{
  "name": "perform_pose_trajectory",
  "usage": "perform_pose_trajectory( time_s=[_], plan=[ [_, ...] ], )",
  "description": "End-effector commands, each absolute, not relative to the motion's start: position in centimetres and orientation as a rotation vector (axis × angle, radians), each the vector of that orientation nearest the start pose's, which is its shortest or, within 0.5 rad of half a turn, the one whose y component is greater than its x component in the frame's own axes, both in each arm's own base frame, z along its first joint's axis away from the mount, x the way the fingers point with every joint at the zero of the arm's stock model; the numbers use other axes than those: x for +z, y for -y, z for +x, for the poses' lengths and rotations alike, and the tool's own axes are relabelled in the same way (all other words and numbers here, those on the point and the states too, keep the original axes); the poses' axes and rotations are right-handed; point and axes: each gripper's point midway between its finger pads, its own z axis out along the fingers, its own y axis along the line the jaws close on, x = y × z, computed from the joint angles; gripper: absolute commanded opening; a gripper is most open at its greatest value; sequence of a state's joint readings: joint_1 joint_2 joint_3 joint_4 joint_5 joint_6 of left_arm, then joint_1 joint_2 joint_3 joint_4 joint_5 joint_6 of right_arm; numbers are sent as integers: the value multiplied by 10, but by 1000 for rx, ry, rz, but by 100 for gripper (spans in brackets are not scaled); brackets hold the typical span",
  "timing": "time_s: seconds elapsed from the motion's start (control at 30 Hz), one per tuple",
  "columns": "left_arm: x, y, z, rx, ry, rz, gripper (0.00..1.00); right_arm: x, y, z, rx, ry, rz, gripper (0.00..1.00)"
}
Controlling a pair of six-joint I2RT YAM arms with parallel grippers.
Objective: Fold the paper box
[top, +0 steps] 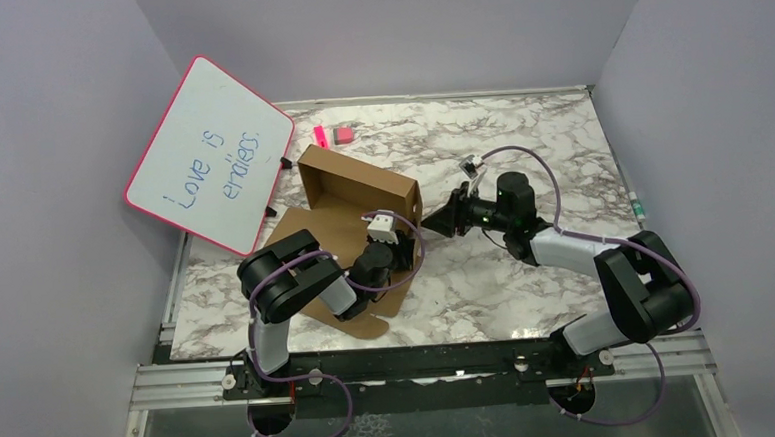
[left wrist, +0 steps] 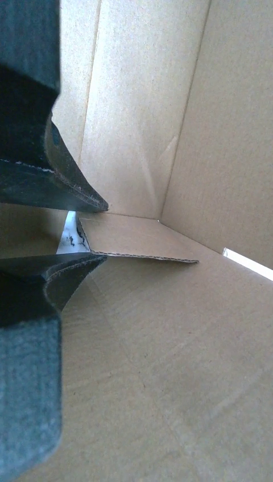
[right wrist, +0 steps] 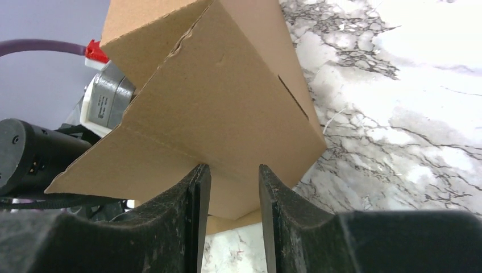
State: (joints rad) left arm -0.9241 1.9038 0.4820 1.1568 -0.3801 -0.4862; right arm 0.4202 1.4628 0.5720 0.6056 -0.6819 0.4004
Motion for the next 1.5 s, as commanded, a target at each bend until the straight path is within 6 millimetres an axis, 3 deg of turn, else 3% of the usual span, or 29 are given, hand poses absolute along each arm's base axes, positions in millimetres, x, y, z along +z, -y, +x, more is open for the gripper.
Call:
perform_pose_trajectory(
  time_s=[0.0, 0.27, 0.43, 0.63, 0.93, 1.2, 1.37, 1.47],
  plan=[
    [27, 319, 287, -679, -1893, 185, 34, 139, -262, 304, 1099, -1876, -496, 42],
    [52, 302, 283, -637, -1877, 187, 40, 119, -256, 292, 1080, -1891, -536, 42],
    [51, 290, 274, -610, -1918, 186, 46, 114, -256, 288, 1090, -1892, -547, 42],
    [35, 276, 253, -612, -2002, 219, 48, 109, -256, 283, 1110, -1899, -558, 42],
    [8, 284, 231, -562, -2091, 320, 60, 116, -261, 280, 1159, -1884, -555, 43],
    [-14, 277, 229, -347, -2163, 355, 54, 126, -265, 282, 1182, -1861, -537, 43],
    [-15, 271, 230, -229, -2173, 372, 49, 128, -266, 283, 1181, -1861, -528, 43],
    [-12, 272, 229, -248, -2179, 349, 49, 125, -267, 283, 1180, -1866, -524, 43]
  ],
)
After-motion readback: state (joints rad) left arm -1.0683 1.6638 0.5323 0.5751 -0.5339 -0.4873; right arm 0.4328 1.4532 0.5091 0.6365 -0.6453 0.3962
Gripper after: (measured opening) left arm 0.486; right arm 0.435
